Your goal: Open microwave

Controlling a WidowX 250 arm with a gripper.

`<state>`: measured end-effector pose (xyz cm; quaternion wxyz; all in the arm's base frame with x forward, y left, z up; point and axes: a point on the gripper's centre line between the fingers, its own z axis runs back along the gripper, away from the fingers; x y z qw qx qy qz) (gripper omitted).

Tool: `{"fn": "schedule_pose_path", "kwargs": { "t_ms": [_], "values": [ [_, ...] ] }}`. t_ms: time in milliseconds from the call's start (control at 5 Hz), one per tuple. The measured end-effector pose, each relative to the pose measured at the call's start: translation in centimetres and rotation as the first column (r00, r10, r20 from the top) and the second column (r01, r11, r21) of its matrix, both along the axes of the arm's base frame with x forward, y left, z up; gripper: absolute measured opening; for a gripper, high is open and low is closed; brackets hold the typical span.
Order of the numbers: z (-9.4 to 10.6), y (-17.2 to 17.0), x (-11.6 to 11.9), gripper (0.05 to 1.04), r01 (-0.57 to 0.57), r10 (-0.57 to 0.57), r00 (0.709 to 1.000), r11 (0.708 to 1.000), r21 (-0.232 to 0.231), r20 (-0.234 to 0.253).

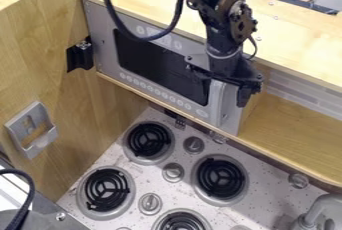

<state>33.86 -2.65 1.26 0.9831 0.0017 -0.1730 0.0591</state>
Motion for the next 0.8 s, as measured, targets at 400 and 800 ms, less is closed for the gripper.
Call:
{"fn": "schedule_pose_path", "kwargs": {
  "t_ms": [400,800],
  "values": [
    [-1.3,0.5,1.3,1.000,0.023,-0.023,0.999,1.000,0.019,-0.032],
    [-2.0,1.1,1.5,0.687,-0.005,0.007,0.999,0.999,0.041,-0.046]
  ]
}}
